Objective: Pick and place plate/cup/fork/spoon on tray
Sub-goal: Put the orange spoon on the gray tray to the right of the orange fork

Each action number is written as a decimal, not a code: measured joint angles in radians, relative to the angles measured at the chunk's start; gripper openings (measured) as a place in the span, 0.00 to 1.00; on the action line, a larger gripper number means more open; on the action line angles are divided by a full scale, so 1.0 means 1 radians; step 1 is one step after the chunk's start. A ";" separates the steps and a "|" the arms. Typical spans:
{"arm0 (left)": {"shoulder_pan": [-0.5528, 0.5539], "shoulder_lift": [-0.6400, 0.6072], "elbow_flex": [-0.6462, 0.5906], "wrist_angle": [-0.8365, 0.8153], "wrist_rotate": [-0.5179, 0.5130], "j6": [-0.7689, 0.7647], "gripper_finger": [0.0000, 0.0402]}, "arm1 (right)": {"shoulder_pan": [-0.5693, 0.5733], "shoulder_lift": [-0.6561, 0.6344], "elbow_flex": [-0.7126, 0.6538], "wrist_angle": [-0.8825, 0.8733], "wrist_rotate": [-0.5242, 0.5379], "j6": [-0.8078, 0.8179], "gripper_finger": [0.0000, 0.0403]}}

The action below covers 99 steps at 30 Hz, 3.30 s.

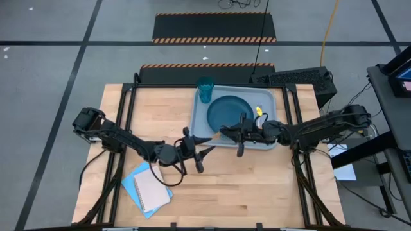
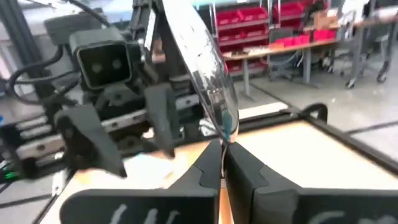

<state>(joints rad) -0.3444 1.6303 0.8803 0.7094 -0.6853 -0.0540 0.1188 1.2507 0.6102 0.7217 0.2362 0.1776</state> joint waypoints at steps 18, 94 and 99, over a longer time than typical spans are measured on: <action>0.122 -0.285 0.000 -0.293 0.369 -0.063 0.52 | 0.000 -0.095 0.000 -0.408 -0.190 0.175 0.00; 0.226 -0.056 -0.006 -0.016 0.213 0.169 0.01 | 0.005 0.014 0.000 -0.189 0.224 0.186 0.45; 0.190 -0.109 -0.008 -0.083 0.031 0.199 0.01 | 0.054 0.018 0.000 -0.137 0.362 0.132 0.52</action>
<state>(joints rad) -0.1543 1.5211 0.8726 0.6267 -0.6545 0.1450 0.1728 1.2692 0.6106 0.5847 0.5987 0.3095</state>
